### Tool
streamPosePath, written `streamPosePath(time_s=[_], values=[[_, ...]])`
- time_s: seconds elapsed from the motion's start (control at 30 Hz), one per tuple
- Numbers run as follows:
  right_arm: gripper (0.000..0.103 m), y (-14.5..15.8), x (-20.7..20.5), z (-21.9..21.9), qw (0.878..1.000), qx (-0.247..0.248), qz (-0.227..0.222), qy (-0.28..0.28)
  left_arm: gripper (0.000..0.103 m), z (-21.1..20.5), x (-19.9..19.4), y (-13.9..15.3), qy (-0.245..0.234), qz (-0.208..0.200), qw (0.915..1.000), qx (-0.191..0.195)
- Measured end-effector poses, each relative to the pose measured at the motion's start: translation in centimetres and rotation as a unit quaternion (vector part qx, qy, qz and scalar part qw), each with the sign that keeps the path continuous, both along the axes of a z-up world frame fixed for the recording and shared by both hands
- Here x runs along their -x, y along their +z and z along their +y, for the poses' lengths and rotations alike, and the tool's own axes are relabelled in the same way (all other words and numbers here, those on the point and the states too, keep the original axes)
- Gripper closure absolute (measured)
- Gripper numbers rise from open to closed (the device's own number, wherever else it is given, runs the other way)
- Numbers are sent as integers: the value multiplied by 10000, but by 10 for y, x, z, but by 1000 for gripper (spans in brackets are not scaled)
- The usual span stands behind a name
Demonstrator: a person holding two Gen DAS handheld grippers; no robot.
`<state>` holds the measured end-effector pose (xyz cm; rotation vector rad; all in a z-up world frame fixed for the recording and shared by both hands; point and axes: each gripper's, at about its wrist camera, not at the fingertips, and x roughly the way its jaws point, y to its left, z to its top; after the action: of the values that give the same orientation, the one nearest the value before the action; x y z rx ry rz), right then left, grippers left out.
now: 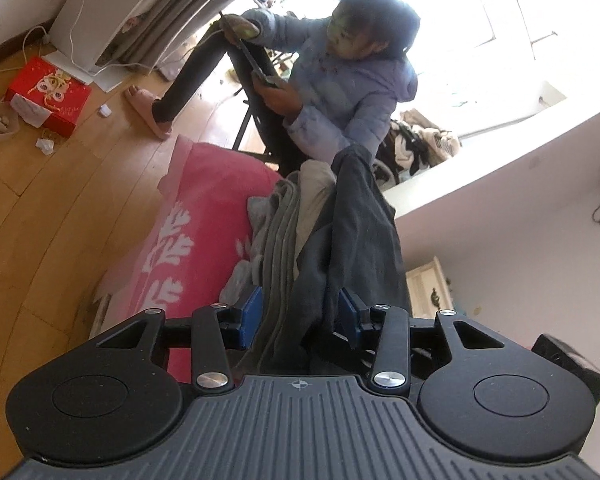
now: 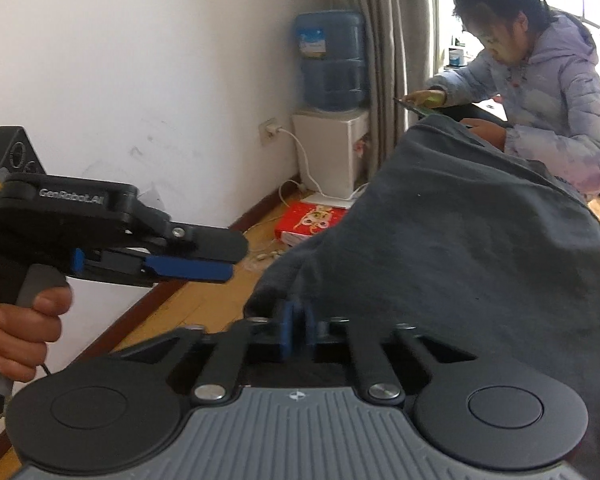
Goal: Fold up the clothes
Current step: 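Lower the navy bundle onto the folded clothes stack with both grippers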
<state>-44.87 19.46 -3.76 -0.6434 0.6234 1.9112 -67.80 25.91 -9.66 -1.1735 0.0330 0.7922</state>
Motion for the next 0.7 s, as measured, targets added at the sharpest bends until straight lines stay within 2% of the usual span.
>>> streamPosePath(time_s=[0.2,0.27,0.37,0.47,0.57,0.63,0.7], values=[[102,8,-37,-9,9936,97,1008,-501,62,0,3,7,26,282,9993,-242],[102,8,-56,-10,9844,173,1621,-667,62,4,5,7,85,337,9991,-226],[102,7,-75,-14,9722,231,2163,-864,62,12,4,-2,75,255,9996,-57],[102,4,-83,-17,9657,277,2395,-960,61,23,-1,-22,24,98,9993,357],[102,4,-86,-20,9646,277,2443,-955,61,30,-5,-38,-9,-316,9973,667],[102,5,-86,-20,9647,246,2449,-933,61,28,-8,-37,-116,-655,9960,598],[102,6,-87,-21,9640,227,2483,-919,59,27,-14,-30,-305,-654,9966,410]])
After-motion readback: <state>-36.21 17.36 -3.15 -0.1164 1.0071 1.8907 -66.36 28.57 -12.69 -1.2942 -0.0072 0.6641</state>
